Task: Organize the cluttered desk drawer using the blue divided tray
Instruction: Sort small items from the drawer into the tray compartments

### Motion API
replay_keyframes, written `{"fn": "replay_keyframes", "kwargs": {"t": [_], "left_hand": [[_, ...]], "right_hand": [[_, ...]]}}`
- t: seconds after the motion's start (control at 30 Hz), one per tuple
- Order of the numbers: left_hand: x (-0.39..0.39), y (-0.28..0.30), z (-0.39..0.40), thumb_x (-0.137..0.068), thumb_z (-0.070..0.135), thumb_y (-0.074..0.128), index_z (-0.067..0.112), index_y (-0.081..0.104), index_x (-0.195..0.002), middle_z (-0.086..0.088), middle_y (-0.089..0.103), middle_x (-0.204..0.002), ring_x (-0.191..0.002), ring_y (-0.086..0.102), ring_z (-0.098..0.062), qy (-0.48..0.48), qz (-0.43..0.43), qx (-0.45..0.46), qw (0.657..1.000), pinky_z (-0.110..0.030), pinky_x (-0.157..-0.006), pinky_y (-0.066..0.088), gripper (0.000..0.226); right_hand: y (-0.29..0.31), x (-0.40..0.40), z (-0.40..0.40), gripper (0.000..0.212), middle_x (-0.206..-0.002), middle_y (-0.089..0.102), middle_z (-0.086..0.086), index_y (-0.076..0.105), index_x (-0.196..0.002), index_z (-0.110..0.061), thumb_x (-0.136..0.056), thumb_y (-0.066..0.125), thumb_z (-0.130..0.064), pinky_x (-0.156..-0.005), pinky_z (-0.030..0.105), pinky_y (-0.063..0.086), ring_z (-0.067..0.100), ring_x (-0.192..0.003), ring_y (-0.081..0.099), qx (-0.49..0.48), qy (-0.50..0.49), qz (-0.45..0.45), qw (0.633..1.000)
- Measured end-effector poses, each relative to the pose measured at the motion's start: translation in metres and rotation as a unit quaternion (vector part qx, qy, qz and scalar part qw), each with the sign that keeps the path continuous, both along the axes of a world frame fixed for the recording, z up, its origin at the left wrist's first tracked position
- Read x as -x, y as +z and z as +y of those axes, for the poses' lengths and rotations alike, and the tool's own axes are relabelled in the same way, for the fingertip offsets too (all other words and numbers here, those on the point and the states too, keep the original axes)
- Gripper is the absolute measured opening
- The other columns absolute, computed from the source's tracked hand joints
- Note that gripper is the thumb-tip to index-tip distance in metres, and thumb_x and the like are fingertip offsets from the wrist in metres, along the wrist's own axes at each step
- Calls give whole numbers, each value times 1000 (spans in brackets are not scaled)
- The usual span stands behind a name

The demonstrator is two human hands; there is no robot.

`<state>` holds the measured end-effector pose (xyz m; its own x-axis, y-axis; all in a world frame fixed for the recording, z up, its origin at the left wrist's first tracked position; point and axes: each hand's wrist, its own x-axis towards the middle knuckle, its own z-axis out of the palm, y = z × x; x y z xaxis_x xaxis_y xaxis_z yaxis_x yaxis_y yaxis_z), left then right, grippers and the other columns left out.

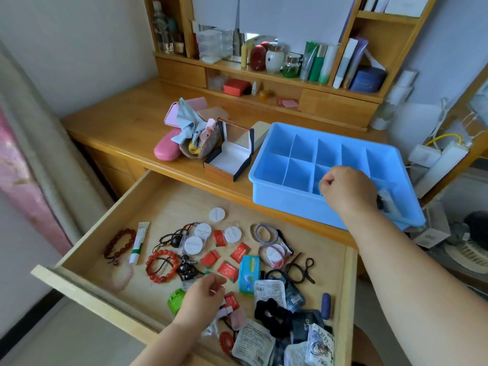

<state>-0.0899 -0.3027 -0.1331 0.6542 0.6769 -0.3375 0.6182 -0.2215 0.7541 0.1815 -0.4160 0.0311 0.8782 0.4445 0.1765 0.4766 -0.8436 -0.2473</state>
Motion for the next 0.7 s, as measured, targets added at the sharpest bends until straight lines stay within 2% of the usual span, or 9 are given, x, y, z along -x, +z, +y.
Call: {"fn": "replay_keyframes", "kwargs": {"t": [0.1, 0.2, 0.27, 0.37, 0.43, 0.47, 0.53, 0.6, 0.7], "left_hand": [[-1, -4, -2, -87, 14, 51, 24, 65, -100, 7, 66, -99, -90, 60, -11, -76, 80, -77, 991, -19, -75, 48, 21], [-2, -6, -6, -83, 17, 50, 22, 63, -101, 3, 63, -105, -95, 60, -15, -147, 145, -131, 970, -27, -80, 50, 23], [-2, -9, -8, -82, 18, 51, 20, 61, -103, 0, 61, -111, -102, 58, -19, -218, 198, -191, 936, -31, -84, 50, 23], [-3, -7, -12, -87, 14, 48, 18, 60, -108, -4, 60, -117, -111, 56, -23, -286, 272, -290, 872, -31, -87, 45, 24], [-5, 2, -12, -88, 20, 48, 21, 63, -100, -1, 63, -109, -106, 56, -20, -274, 232, -317, 878, -28, -82, 44, 19], [-6, 8, -10, -87, 24, 50, 22, 63, -95, 2, 65, -102, -100, 57, -17, -244, 169, -310, 903, -27, -78, 44, 16], [-9, 22, -9, -87, 30, 58, 19, 65, -87, 6, 66, -83, -76, 58, -8, -154, 14, -204, 967, -22, -67, 46, 12], [-14, 40, -10, -85, 21, 68, 12, 65, -83, -3, 67, -72, -62, 56, -9, -63, -114, 23, 991, -20, -61, 47, 10], [-20, 55, -17, -83, 9, 69, 3, 65, -86, -14, 68, -72, -66, 65, -17, 32, -220, 300, 928, -24, -66, 55, 7]], "right_hand": [[-4, 3, -6, 53, -67, 55, 5, 53, -53, -13, -94, 46, -45, -60, 32, 37, 33, -81, 54, 58, 19, -35, 997], [-18, 29, -27, 36, -78, 61, 10, 69, -69, -9, -91, 54, -32, -69, 40, 42, 35, -78, 53, -113, 129, -192, 966], [-34, 55, -44, 23, -80, 60, 5, 69, -78, -13, -88, 53, -26, -71, 38, 39, 29, -75, 50, -162, 205, -235, 936], [-76, 98, -63, 12, -83, 61, -2, 68, -83, -15, -87, 59, -21, -76, 36, 42, 20, -80, 53, -152, 278, -150, 937], [-102, 120, -71, 5, -84, 64, -7, 71, -85, -17, -83, 66, -16, -76, 33, 49, 12, -80, 58, -139, 276, -22, 951], [-110, 129, -73, 7, -86, 64, -10, 71, -88, -19, -83, 67, -16, -75, 29, 50, 7, -80, 58, -143, 264, 60, 952], [-120, 143, -71, 14, -90, 63, -18, 69, -95, -30, -86, 64, -21, -74, 18, 47, -2, -83, 58, -164, 230, 223, 933], [-121, 152, -64, 25, -98, 63, -23, 62, -110, -40, -87, 63, -31, -79, 10, 43, -8, -93, 57, -185, 210, 318, 906], [-115, 160, -53, 37, -91, 67, -16, 55, -126, -39, -89, 61, -35, -73, 15, 48, -3, -79, 60, -216, 201, 346, 891]]}}
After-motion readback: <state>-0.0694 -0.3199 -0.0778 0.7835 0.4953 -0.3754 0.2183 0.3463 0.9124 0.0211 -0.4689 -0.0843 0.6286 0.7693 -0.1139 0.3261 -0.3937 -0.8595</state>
